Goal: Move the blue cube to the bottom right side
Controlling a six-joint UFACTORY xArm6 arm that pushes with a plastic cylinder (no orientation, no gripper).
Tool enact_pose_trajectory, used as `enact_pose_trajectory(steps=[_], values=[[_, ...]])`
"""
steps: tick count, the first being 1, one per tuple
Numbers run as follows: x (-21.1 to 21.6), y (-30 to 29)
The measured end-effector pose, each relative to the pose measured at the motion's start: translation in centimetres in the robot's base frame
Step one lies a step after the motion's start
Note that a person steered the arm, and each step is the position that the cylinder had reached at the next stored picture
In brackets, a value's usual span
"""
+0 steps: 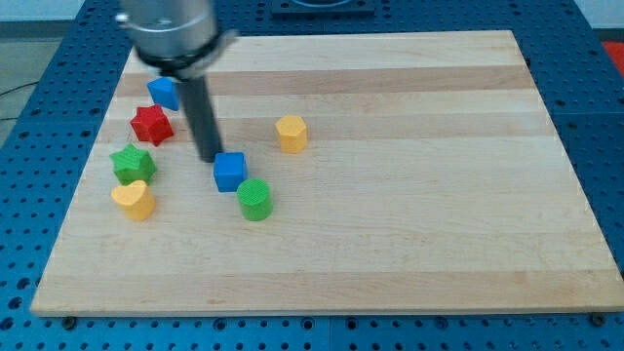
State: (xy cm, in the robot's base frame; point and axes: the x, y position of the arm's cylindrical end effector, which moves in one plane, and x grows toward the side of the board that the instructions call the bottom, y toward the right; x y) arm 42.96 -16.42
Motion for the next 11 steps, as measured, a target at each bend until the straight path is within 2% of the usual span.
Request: enact_pose_trajectory(steps=[1,2,3,4,5,6,7,9,11], values=[[2.9,3.3],[6.6,12.5],[8.5,16.8],[8.3,11.2],[5.5,10.9],[2.3,16.7],[6.8,25.2],[6.2,17.5],[11.0,19.1]])
